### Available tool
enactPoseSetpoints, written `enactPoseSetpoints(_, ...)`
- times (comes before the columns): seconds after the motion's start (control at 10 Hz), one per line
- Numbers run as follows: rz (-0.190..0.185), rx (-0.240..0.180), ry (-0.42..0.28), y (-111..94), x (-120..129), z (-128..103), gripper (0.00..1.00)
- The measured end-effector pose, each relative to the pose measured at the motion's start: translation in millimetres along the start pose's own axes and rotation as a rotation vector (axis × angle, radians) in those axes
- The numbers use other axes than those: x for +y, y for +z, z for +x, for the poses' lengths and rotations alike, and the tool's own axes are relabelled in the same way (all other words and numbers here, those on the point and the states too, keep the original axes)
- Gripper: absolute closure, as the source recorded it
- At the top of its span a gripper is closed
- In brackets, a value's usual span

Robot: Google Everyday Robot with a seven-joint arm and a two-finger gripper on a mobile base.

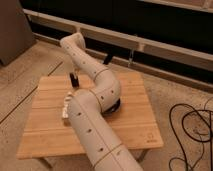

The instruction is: Knock the eraser over

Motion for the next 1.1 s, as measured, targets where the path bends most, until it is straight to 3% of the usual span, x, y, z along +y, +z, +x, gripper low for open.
enactPoseSetpoints(0.2, 0.0, -0.026, 0.001, 2, -3, -7, 0.35)
enactPoseSetpoints(0.4, 0.011, -0.092, -0.002, -4, -14, -24, 0.35)
enactPoseSetpoints(0.5, 0.009, -0.151, -0.001, -9, -17, -39, 0.35)
enactPoseSetpoints(0.6, -0.023, -0.234, -0.001, -18, -14, -60, 0.35)
enactPoseSetpoints(0.8, -0.099, -0.311, -0.033, -28, 5, -78, 0.35)
enactPoseSetpoints(0.9, -0.134, -0.317, -0.063, -30, 15, -79, 0.35)
enactPoseSetpoints(1.1, -0.153, -0.308, -0.083, -29, 19, -77, 0.35)
